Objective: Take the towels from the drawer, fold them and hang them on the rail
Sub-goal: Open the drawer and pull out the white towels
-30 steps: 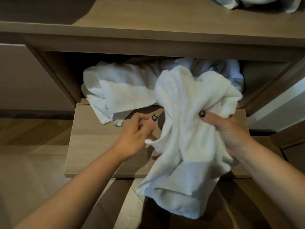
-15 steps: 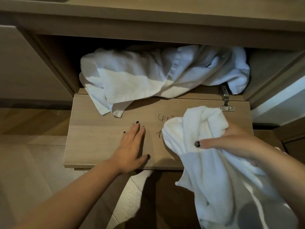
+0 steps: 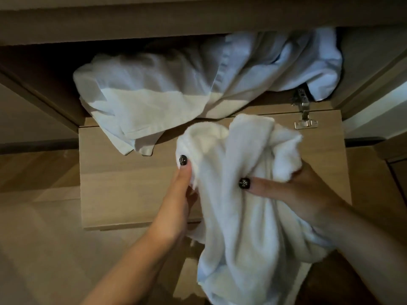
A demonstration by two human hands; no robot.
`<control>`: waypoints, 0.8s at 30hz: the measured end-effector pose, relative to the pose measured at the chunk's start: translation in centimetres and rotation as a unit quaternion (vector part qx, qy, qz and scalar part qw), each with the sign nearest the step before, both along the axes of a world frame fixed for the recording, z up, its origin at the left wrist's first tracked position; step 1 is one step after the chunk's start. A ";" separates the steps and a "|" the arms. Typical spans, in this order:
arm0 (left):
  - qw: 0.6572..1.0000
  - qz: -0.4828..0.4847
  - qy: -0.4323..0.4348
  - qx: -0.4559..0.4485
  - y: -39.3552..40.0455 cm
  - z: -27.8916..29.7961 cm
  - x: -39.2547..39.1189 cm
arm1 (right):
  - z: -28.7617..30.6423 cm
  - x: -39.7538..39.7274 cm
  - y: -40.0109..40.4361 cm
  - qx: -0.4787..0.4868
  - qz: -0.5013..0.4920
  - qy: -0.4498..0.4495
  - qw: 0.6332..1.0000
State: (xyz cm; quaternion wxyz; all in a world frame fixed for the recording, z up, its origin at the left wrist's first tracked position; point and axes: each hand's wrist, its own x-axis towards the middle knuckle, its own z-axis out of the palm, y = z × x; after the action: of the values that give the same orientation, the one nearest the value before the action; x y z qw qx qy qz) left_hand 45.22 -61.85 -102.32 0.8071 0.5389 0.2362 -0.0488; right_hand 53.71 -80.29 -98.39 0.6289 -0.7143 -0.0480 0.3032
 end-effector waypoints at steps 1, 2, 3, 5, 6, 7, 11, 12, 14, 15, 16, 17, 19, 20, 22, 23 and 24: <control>1.000 -0.005 0.022 -0.016 -0.3 0.6 -0.4 | -0.1 -0.6 0.0 0.008 -0.010 0.001 1.000; 0.999 -0.008 0.043 -0.029 -0.5 1.2 -0.9 | 0.1 -1.3 0.2 0.017 -0.023 0.001 1.000; 0.998 -0.007 0.056 -0.040 -0.8 1.9 -1.4 | 0.5 -1.9 0.3 0.019 -0.032 -0.004 0.999; 0.995 0.017 0.080 -0.051 -1.1 3.3 -2.5 | 1.9 -3.0 0.2 0.008 -0.053 -0.001 0.999; 0.993 0.026 0.088 -0.068 -1.3 4.0 -3.0 | 2.8 -3.6 0.1 0.005 -0.062 0.014 0.998; 0.990 0.030 0.094 -0.099 -1.5 5.0 -3.6 | 3.6 -4.1 0.1 0.009 -0.073 0.041 0.996; 0.966 0.037 0.125 -0.225 -2.4 9.7 -5.4 | 6.8 -5.7 -0.4 -0.003 -0.152 0.158 0.976; 0.968 0.049 0.128 -0.212 -2.5 11.2 -5.7 | 8.1 -6.0 -0.4 -0.009 -0.168 0.168 0.971; 0.974 0.067 0.138 -0.169 -2.5 14.5 -6.1 | 11.0 -6.6 -0.4 -0.009 -0.180 0.178 0.967; 0.975 0.076 0.139 -0.156 -2.4 16.2 -6.2 | 12.6 -6.9 -0.4 -0.011 -0.187 0.181 0.966; 0.974 0.086 0.143 -0.152 -2.3 18.1 -6.3 | 14.2 -7.1 -0.5 -0.016 -0.195 0.184 0.963; 0.972 0.098 0.147 -0.155 -2.2 20.0 -6.3 | 16.0 -7.1 -0.5 -0.017 -0.205 0.185 0.961; 0.967 0.119 0.153 -0.166 -2.0 24.0 -5.9 | 19.9 -6.8 -0.4 -0.016 -0.240 0.169 0.956; 0.964 0.130 0.156 -0.171 -1.9 26.1 -5.7 | 22.0 -6.6 -0.2 -0.020 -0.253 0.158 0.954; 0.959 0.144 0.152 -0.189 -1.7 30.2 -5.4 | 26.2 -6.0 0.4 -0.018 -0.278 0.136 0.951; 0.957 0.144 0.148 -0.201 -1.5 32.3 -5.3 | 28.4 -5.6 0.6 -0.010 -0.291 0.130 0.948; 0.957 0.141 0.142 -0.208 -1.3 34.5 -5.2 | 30.6 -5.3 0.8 0.003 -0.299 0.126 0.946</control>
State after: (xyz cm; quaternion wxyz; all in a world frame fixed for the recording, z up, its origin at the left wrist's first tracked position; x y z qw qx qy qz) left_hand 40.04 -63.12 -67.86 0.8584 0.3075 0.4065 -0.0581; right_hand 48.46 -79.48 -67.79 0.6939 -0.6498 0.2464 0.1883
